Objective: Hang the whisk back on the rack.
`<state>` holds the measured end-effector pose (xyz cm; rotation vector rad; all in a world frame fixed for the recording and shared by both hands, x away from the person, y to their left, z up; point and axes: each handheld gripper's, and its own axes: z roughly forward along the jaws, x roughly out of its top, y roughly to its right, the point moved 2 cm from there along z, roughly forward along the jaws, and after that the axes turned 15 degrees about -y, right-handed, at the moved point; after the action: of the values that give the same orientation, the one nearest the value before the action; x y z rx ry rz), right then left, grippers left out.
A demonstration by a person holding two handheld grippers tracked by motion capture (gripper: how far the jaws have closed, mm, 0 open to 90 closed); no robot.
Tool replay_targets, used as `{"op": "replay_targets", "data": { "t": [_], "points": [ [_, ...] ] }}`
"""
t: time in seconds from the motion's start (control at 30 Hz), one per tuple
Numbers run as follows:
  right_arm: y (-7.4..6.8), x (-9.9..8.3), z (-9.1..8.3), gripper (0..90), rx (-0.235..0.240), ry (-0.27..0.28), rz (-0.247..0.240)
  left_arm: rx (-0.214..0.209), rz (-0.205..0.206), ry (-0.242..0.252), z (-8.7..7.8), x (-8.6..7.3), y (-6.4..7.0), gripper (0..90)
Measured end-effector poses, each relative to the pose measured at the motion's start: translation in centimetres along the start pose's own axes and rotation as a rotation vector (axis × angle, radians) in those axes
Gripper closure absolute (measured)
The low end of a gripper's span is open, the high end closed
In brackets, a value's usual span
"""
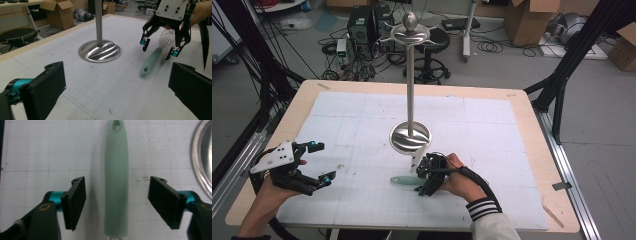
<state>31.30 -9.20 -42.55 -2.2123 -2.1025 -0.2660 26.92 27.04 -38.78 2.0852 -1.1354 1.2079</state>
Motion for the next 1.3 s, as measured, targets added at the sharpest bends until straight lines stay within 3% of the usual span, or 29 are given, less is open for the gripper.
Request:
{"op": "replay_targets", "data": {
  "t": [0.2,0.4,1.07,1.3],
  "points": [
    [-0.04,0.43,0.15,42.9,0.004,-0.01,-0.026,0.0,0.0,0.001,-0.02,0.0,0.0,1.7],
    [-0.07,0.55,0.32,50.1,0.011,-0.028,-0.019,0.0,0.0,0.0,0.0,0.0,0.0,1.7],
    [0.3,0.56,0.78,65.8,0.02,-0.069,-0.011,0.0,0.0,0.004,-0.04,0.01,0.01,1.7],
    [0.46,0.64,0.84,67.4,0.03,-0.081,0.008,0.0,0.0,0.003,-0.02,0.0,-0.01,1.7]
  ]
}}
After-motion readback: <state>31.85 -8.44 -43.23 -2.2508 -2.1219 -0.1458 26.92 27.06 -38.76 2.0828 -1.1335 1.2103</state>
